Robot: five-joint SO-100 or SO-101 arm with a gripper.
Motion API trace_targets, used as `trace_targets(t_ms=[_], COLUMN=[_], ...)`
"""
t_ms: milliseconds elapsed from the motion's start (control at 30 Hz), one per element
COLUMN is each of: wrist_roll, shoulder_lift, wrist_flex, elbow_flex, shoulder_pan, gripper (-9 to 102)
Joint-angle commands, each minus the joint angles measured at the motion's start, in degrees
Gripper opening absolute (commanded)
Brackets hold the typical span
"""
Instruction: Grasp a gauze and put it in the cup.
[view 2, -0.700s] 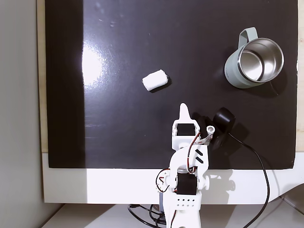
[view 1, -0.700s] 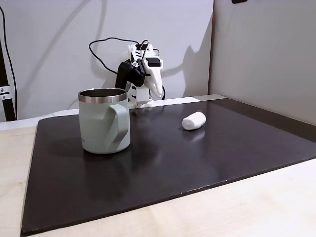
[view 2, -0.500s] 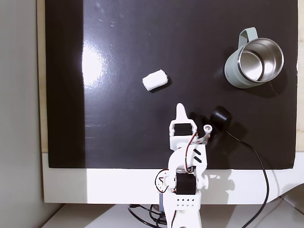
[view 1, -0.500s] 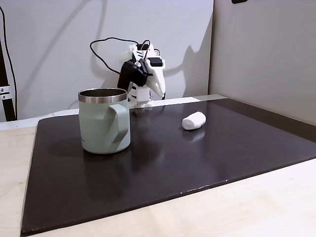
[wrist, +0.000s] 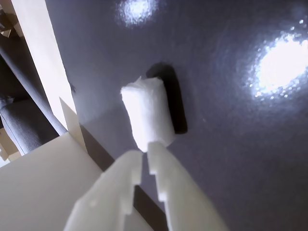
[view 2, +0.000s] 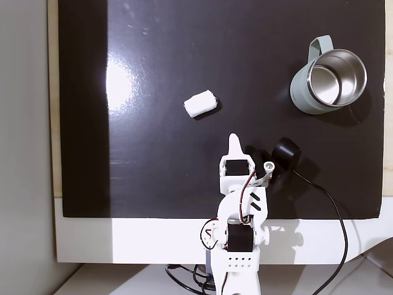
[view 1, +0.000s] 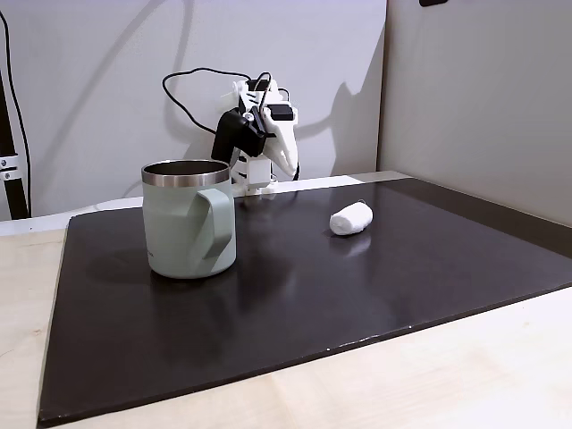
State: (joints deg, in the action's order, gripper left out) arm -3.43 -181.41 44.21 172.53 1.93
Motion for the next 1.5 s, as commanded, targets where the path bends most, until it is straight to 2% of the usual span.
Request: trace_targets(t_ms=[0,167,367,567,833,1033,1200,1467], wrist_roll=[-0.26,0.0,0.0,2.11,1.23,1.23,-0.62,-2.37], shoulder_lift=[-0.7,-0.7,2.11,25.66,51.06,68.82,82.09,94.92], wrist_flex=[-1.67,1.41,7.03,12.48,25.49,38.76,47.99,51.24], elbow_flex=[-0.35,-1.93,-10.63,-34.63,-61.35,-77.52,-87.89,-96.42], shoulder_pan=[-0.09,-0.35,-2.02,-3.25,-4.57,-5.27,-8.53,-13.01], gripper=[0,0,0,0,2,11,24,36])
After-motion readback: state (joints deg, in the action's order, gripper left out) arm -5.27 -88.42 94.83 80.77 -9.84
